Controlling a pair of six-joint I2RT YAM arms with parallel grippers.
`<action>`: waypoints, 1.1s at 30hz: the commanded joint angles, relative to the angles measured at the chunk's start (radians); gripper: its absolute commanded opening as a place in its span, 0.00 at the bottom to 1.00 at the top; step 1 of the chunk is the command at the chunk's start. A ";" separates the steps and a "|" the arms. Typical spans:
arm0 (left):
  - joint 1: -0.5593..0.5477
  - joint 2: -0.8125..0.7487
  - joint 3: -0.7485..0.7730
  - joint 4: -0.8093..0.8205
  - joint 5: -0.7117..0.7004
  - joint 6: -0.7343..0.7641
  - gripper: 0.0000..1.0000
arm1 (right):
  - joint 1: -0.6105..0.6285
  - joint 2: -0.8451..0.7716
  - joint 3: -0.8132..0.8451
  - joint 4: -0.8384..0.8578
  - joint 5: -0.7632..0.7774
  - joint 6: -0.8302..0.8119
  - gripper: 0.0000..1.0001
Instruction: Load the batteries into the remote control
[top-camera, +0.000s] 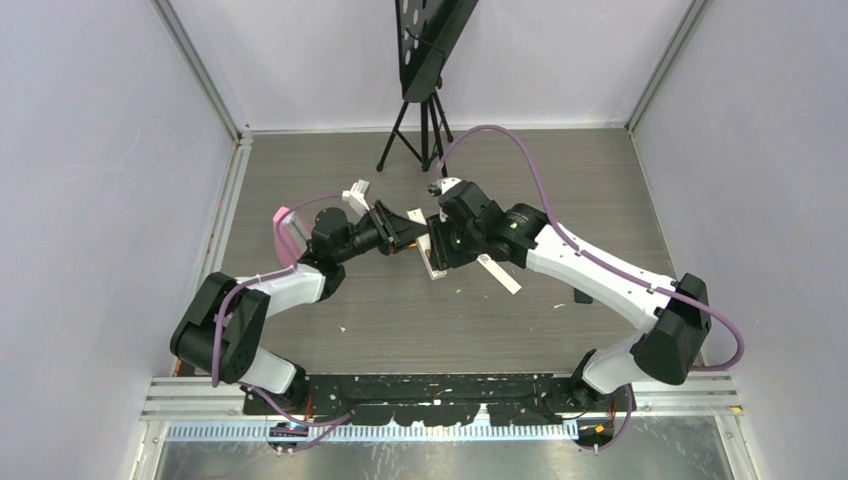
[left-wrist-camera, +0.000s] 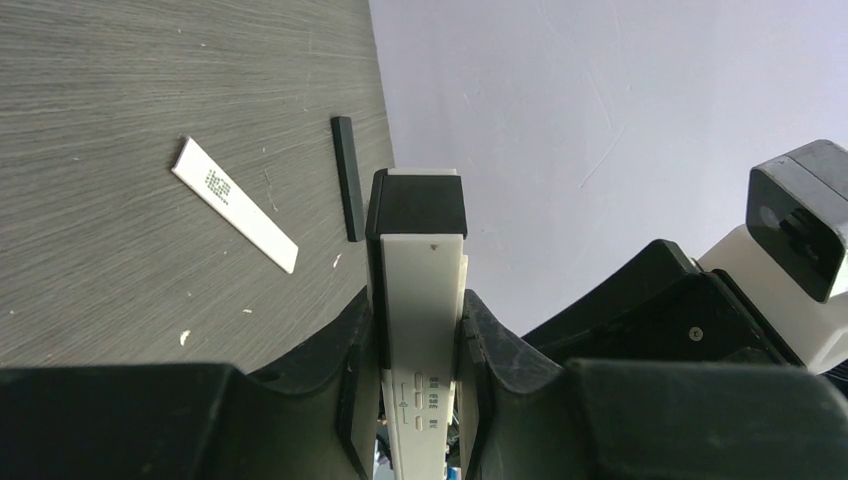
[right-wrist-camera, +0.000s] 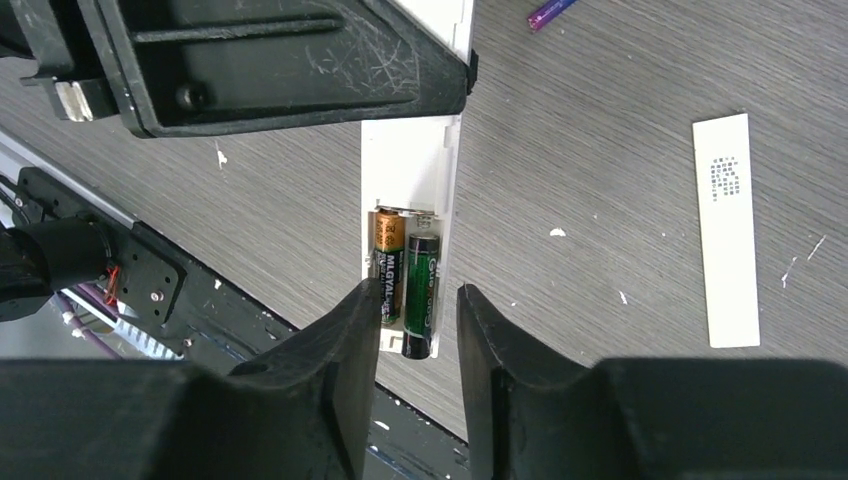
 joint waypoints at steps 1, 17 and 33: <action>-0.002 -0.032 0.028 0.072 0.013 -0.021 0.00 | 0.006 -0.038 0.028 0.010 0.042 0.028 0.42; -0.006 -0.189 0.024 0.093 -0.212 -0.282 0.00 | 0.007 -0.455 -0.344 0.614 0.180 0.452 0.62; -0.026 -0.302 0.026 0.023 -0.372 -0.541 0.00 | 0.007 -0.433 -0.395 0.856 0.176 0.742 0.62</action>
